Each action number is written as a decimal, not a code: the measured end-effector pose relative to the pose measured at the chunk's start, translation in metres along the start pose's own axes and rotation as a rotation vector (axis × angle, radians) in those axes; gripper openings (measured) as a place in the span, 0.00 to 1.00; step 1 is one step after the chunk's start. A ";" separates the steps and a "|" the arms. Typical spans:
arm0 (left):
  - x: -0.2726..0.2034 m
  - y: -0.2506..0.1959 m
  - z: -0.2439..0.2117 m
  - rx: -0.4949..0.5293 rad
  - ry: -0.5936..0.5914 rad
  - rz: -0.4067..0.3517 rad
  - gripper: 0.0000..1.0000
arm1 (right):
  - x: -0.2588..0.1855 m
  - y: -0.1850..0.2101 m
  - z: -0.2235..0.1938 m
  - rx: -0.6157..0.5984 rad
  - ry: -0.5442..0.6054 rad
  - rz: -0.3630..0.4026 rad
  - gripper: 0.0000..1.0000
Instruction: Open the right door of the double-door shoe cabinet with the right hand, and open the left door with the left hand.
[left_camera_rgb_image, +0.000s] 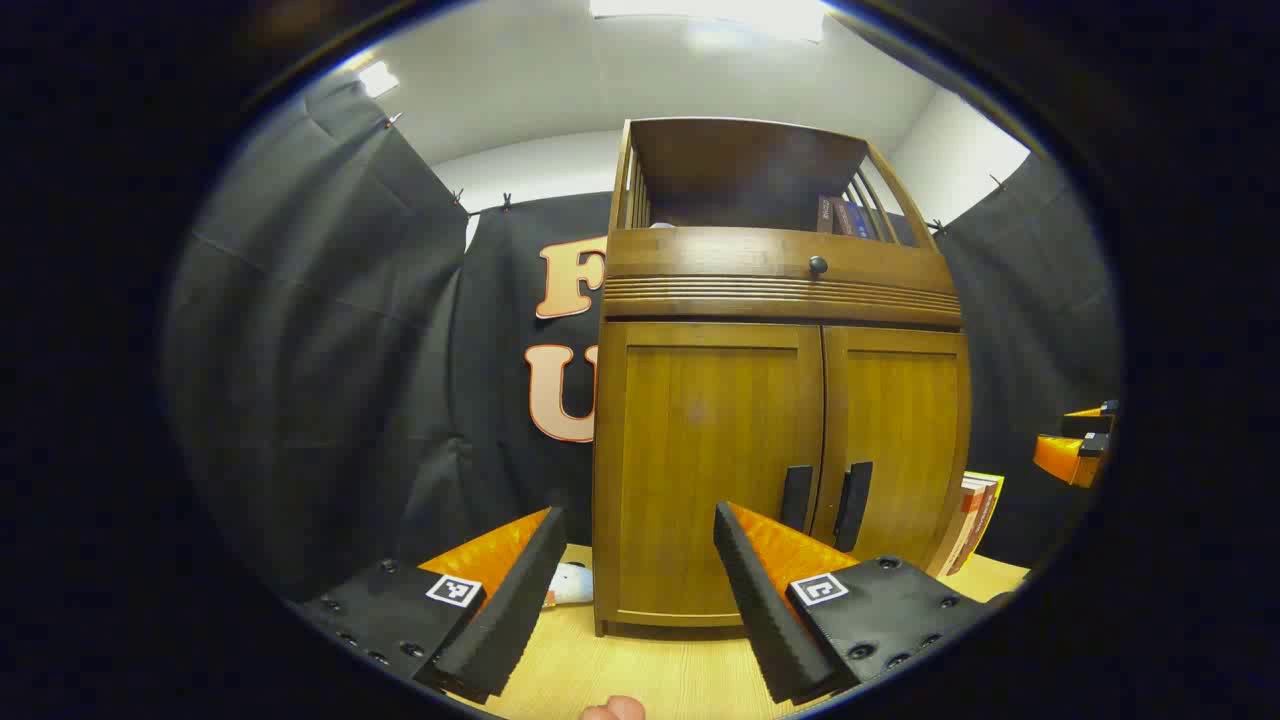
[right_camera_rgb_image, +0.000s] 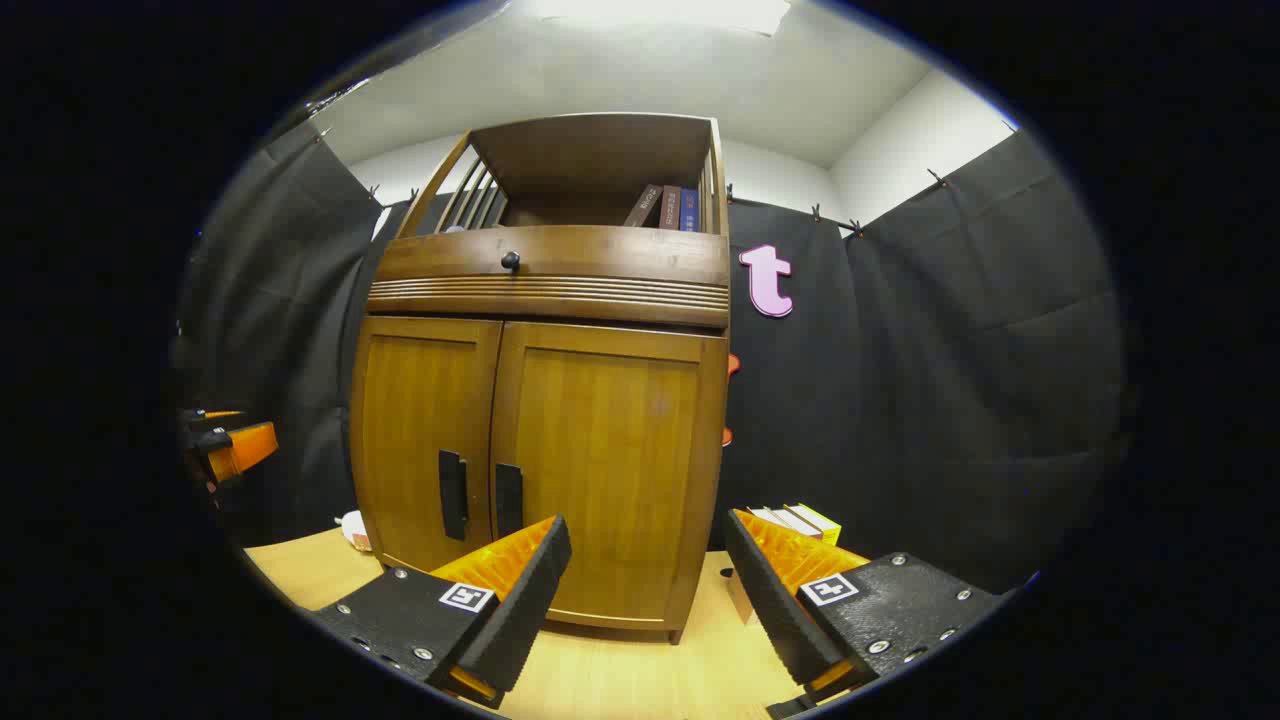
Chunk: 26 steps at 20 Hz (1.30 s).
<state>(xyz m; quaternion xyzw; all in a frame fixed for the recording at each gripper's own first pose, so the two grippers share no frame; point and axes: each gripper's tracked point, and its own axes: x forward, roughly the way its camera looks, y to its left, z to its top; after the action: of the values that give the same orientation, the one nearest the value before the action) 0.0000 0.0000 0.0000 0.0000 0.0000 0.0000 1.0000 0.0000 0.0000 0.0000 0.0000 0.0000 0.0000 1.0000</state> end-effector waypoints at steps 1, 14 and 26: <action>0.001 -0.002 0.002 -0.004 -0.002 0.002 0.93 | 0.000 -0.004 0.001 -0.005 -0.001 -0.006 0.98; -0.007 -0.006 0.002 0.011 0.006 0.017 0.94 | -0.012 -0.032 -0.001 0.035 -0.007 -0.056 0.95; -0.006 0.001 0.002 0.031 0.009 0.022 0.94 | -0.014 -0.017 0.002 0.021 -0.009 -0.041 0.95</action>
<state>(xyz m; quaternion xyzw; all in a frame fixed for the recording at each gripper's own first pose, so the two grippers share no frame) -0.0060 0.0008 0.0017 0.0154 0.0044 0.0112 0.9998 -0.0136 -0.0174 0.0018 0.0107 -0.0045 -0.0206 0.9997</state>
